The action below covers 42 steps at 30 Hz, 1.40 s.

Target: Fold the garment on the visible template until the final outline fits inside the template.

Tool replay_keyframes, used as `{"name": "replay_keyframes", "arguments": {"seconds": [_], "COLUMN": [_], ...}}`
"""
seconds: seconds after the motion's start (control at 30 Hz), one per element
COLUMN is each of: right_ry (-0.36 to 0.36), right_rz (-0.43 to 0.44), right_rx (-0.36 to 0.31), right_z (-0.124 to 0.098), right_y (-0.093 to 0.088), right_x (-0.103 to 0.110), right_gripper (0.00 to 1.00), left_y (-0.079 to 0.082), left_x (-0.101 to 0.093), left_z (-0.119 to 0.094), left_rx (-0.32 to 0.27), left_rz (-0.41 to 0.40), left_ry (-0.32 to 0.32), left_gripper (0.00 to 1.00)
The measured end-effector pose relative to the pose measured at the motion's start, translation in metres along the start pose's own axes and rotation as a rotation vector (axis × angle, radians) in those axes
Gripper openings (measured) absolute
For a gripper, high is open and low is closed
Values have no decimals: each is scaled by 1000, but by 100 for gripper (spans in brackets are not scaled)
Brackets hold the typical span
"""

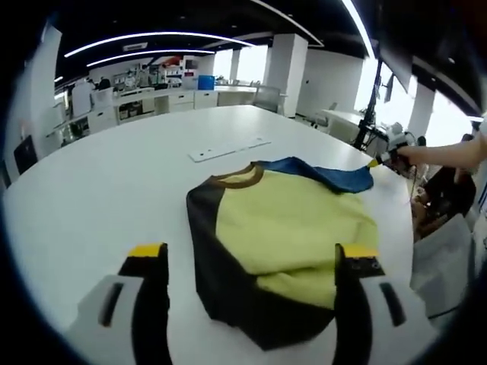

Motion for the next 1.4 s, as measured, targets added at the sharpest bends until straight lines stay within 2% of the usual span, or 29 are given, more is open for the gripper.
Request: {"name": "replay_keyframes", "arguments": {"seconds": [0.23,0.4,0.47,0.5,0.57,0.7,0.9,1.1,1.37,1.4], "right_ry": [-63,-102,-124,-133,-140,-159,-170,-171,-154,-144], "right_rz": [-12,13,-4,-11,-6,-35,-34,-31,-47,-35], "right_rx": [14,-1,2,6,9,16,4,7,14,6], "right_z": [10,8,8,12,13,14,21,36,31,29], "right_y": [15,28,32,39,42,43,47,51,46,45], "right_x": [-24,-40,-46,-59,-65,-67,-65,-68,-68,-65], "right_gripper": [0,0,0,0,0,0,0,0,0,3], "left_y": [-4,-8,-9,-9,-11,-14,-18,-21,-23,-23], "left_x": [12,11,10,10,12,13,10,13,15,15], "left_z": [5,5,5,5,5,7,9,7,5,5], "left_rx": [14,27,31,32,33,39,46,51,53,52], "left_rz": [-11,-22,-23,-23,-29,-36,-41,-47,-58,-59], "left_ry": [12,20,20,21,25,29,25,31,41,41], "left_gripper": [88,88,88,88,88,88,88,88,88,88]}}
Point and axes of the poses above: the point that each gripper's makers call its tool centre point, and the gripper's own axes: z roughly forward along the fingers, x roughly to its left, y roughly out of its top, the point moved 8 cm from there along -z, roughly backward along the fingers, and after that the axes turned 6 degrees about -x, right-handed, at the moved point
